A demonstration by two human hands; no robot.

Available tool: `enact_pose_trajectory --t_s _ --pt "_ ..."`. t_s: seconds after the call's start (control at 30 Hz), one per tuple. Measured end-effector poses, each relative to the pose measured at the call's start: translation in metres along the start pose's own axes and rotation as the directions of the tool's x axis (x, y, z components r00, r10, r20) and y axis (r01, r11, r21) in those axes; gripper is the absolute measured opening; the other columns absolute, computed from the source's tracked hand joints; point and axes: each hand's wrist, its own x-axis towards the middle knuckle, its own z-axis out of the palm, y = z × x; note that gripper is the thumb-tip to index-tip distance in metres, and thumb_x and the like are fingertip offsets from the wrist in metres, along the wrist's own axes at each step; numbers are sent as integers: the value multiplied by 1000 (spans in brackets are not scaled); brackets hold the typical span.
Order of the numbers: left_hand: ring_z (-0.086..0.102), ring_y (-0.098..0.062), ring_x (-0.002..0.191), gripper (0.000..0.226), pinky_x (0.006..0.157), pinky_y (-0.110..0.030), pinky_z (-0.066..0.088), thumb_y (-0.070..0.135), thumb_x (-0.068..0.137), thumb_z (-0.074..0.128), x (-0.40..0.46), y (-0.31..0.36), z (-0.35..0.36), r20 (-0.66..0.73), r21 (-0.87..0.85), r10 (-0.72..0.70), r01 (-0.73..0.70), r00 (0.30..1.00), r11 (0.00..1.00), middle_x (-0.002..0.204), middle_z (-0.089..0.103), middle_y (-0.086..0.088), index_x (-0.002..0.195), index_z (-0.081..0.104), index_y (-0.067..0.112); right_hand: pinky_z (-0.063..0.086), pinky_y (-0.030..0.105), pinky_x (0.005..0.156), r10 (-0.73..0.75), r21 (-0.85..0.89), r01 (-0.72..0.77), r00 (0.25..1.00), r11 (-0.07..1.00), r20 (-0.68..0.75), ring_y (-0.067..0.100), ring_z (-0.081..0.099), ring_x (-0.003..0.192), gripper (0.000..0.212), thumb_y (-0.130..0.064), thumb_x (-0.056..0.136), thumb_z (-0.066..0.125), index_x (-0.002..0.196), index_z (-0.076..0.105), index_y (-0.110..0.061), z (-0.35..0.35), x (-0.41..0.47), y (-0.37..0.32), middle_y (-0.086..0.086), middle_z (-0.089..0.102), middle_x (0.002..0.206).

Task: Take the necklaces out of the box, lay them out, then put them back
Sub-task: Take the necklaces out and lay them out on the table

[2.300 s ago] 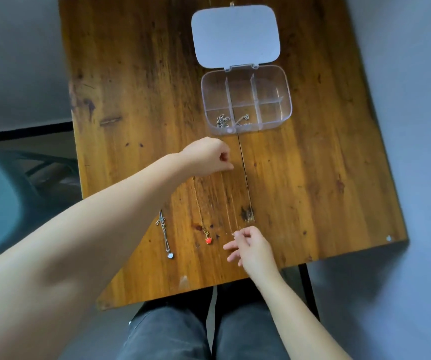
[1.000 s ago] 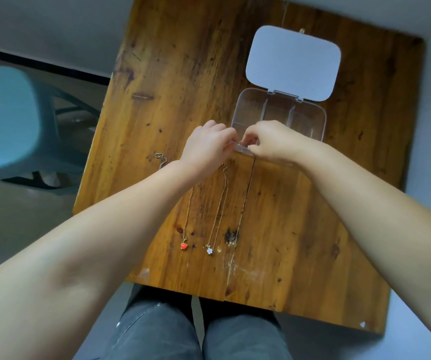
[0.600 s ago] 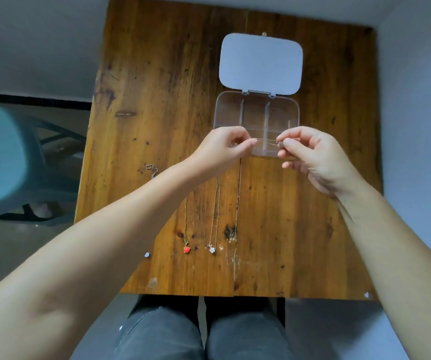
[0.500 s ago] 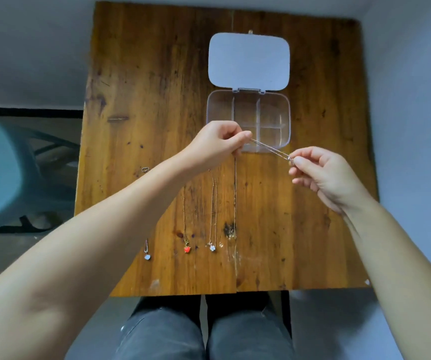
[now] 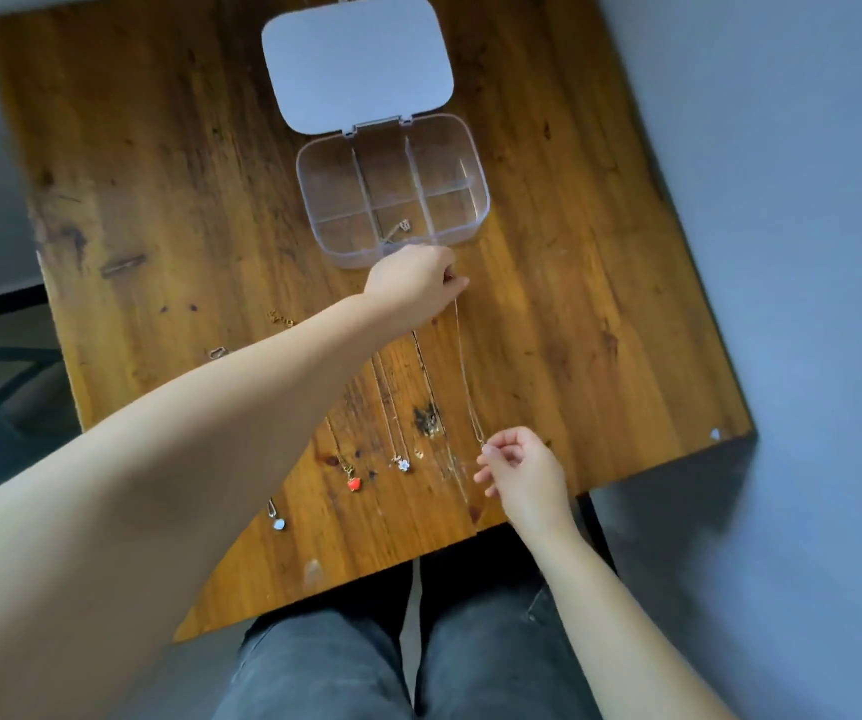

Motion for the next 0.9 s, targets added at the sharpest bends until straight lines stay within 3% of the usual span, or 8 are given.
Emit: enact_pose_trajectory --t_s 0.13,0.23,0.43,0.57,0.67,0.77,0.83,0.9 --pt "54 -28 86 19 62 -35 40 26 94 48 2 -7 15 -46 165 46 -38 998 986 94 58 -10 85 53 10 44 5 61 -306 -278 257 940 926 -149 3 58 75 7 -15 93 56 96 57 -21 14 -6 0 -10 57 97" --pt "52 -35 105 20 77 -42 44 22 95 48 2 -11 19 -39 236 60 -49 997 971 111 58 -16 102 56 6 42 7 70 -462 -472 389 886 791 -45 7 57 82 12 -14 93 55 103 61 -14 12 -2 6 -3 56 107" --pt "53 -35 107 19 67 -40 48 14 94 51 -4 -17 22 -75 276 85 -62 993 959 123 51 -17 111 52 5 52 25 71 -532 -641 491 834 589 150 18 63 82 15 -14 84 69 98 66 -11 -5 4 17 5 62 97" --pt "55 -30 96 22 60 -36 46 19 94 50 -19 -21 15 -134 242 139 -104 981 965 113 52 -14 112 49 7 44 23 70 -510 -630 502 839 592 190 16 61 83 23 -23 88 64 109 64 -15 -18 14 -5 0 61 94" --pt "59 -33 88 21 64 -38 47 19 93 49 -33 -29 3 -260 171 137 -94 956 981 104 59 -15 110 52 6 40 14 63 -562 -544 536 816 645 137 13 59 81 21 -21 93 54 112 62 -15 -24 40 -59 -1 61 99" --pt "61 -32 92 27 76 -40 49 17 93 52 -41 -41 -9 -422 64 4 26 906 998 106 64 -15 118 52 8 37 7 68 -711 -498 661 693 561 121 17 60 88 21 -11 95 48 108 65 -10 -19 77 -137 7 64 106" --pt "61 -28 89 24 74 -34 47 17 93 52 -42 -50 -12 -456 21 -75 95 887 995 103 65 -13 116 55 9 43 15 80 -700 -518 687 681 509 215 21 60 102 27 -7 96 44 115 62 -10 -9 103 -182 9 63 117" --pt "62 -26 85 19 70 -30 47 18 93 53 -41 -54 -13 -459 4 -112 128 881 992 98 66 -11 108 62 9 47 28 89 -557 -611 668 725 424 405 25 57 113 34 -4 95 43 124 58 -14 3 126 -215 10 60 127"
